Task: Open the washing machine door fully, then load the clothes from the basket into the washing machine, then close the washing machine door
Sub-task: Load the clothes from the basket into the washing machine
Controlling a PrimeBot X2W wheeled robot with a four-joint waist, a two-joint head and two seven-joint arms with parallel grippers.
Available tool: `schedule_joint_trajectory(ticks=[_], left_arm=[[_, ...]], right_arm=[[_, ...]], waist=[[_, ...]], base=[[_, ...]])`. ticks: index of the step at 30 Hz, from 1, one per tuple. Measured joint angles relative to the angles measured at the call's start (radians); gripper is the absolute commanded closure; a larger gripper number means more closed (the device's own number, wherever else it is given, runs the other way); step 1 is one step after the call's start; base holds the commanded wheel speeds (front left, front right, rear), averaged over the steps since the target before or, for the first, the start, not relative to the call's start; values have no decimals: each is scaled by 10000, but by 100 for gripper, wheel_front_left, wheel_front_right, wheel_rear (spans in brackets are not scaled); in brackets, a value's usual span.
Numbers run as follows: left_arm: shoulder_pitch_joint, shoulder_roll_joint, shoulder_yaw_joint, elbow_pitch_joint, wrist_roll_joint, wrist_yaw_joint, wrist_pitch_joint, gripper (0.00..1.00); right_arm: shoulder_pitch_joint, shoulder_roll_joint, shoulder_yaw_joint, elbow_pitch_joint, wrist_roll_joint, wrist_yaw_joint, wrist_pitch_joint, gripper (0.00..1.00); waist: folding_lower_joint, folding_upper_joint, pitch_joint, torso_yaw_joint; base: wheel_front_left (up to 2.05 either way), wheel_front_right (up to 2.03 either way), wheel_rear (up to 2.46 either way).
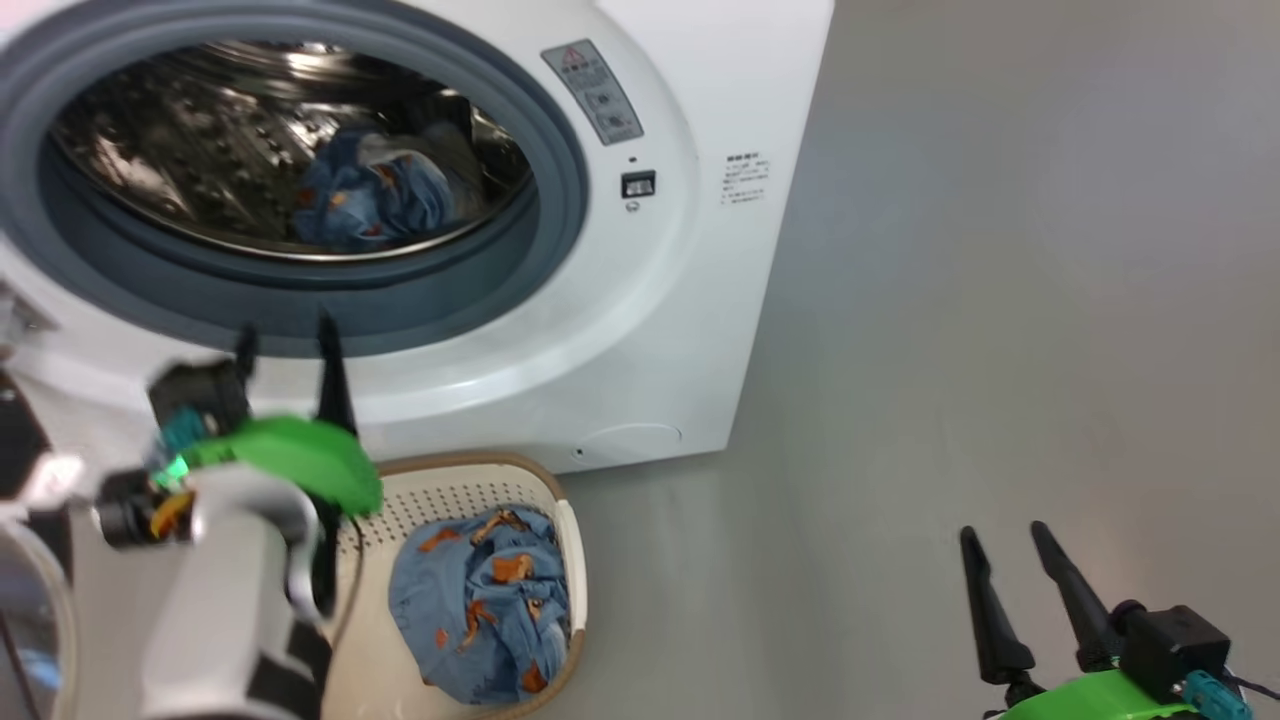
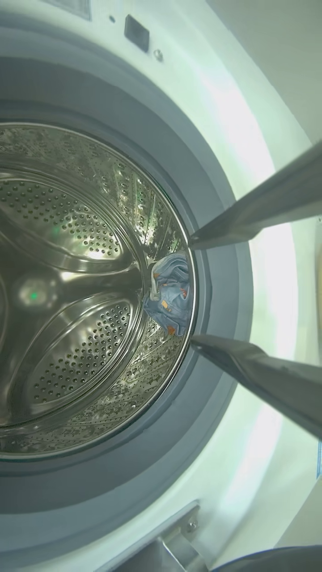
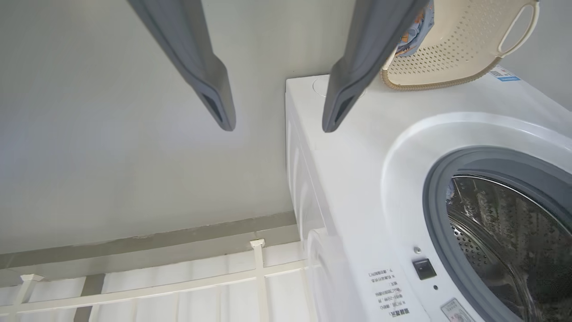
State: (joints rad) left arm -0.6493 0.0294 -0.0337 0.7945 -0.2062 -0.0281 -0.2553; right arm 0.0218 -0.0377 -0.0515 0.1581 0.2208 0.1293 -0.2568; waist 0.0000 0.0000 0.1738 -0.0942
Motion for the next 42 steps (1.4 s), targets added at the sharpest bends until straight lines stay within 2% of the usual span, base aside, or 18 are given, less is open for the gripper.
schedule_joint_trajectory(ticks=[6,11,20,29,34,42], left_arm=[[2014,-73,-307,-1772,-159,123,0,0],[3608,-63,-571,-3306,-303,499,0,0],[6230,17,-472,-6084,-495,1051,0,0],[7774,125,-224,-7580,-895,1463,0,0],[8539,132,-464,-7791,-1120,1561,0,0],[8748,153,-566,-8096,-1152,1743,0,0]], right_arm=[[10,-2,107,-81,-190,0,0,0],[39,-2,115,-127,-441,0,0,0],[494,-2,27,-205,-646,0,0,0],[627,2,40,-295,-1060,0,0,0],[639,0,-2,-347,-1060,0,0,0],[779,0,-188,-495,-1051,0,0,0]], waist=[[0,1,-424,179],[0,0,-763,274],[0,1,-1376,307],[0,1,-1764,278],[0,1,-1854,307],[0,0,-1852,605]], base=[[0,0,0],[0,0,0],[0,0,0],[0,0,0],[0,0,0],[0,0,0]])
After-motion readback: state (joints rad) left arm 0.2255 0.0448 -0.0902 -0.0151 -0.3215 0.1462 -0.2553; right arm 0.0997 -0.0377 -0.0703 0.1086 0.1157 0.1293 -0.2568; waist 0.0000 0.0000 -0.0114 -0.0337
